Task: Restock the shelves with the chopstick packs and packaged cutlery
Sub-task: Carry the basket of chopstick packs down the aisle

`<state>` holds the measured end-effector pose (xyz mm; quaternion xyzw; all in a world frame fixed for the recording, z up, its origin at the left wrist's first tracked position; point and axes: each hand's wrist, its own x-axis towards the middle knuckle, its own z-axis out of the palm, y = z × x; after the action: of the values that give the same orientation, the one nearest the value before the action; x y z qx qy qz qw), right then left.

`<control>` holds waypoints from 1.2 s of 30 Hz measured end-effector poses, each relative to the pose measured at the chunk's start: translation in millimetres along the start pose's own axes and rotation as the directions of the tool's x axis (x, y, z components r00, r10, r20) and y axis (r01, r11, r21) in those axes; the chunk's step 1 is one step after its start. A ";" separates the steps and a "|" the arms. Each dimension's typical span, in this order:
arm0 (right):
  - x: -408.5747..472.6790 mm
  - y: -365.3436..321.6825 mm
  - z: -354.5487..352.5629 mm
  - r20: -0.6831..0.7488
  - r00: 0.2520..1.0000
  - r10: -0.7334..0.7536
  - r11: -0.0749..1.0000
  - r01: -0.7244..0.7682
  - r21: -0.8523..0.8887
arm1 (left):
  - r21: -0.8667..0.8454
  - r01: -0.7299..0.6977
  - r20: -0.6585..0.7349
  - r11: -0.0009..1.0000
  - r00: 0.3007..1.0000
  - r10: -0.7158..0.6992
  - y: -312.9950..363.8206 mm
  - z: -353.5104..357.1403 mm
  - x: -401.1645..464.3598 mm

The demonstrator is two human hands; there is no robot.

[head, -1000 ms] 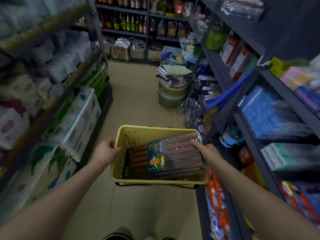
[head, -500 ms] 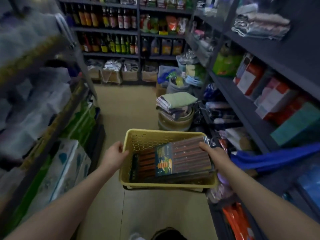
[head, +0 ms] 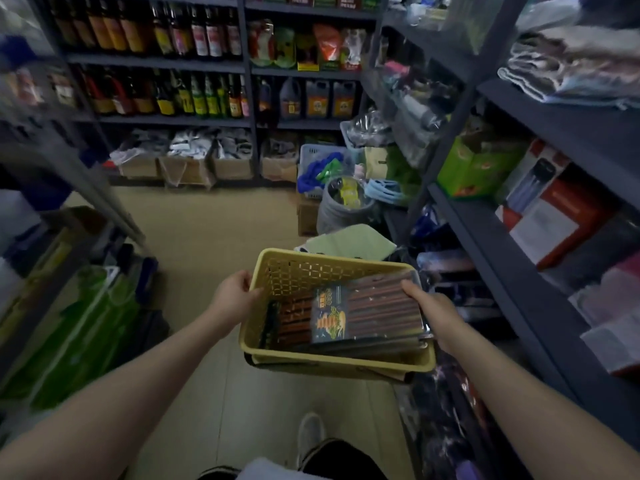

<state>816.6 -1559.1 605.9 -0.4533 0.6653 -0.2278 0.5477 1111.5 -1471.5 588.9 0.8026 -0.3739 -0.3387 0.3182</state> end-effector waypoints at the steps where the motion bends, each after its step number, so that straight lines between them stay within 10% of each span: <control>1: 20.9 -16.5 -2.1 -0.006 1.000 0.006 1.000 -0.006 0.003 | -0.005 -0.009 0.015 1.000 1.000 0.009 13.0 1.2 22.1; 21: 376.8 -184.9 21.3 -0.205 0.921 0.331 0.939 -0.298 0.174 | 0.207 -0.156 0.346 0.966 0.935 0.077 171.8 66.9 458.2; 36: 545.3 -133.0 16.9 -0.299 0.811 0.502 0.863 -0.494 0.109 | 0.172 0.053 0.302 0.984 0.948 -0.104 146.2 219.2 584.2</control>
<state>885.4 -2085.3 422.4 -0.2134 0.8368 -0.1548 0.4798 1170.7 -2080.2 397.4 0.7770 -0.4129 -0.4414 0.1759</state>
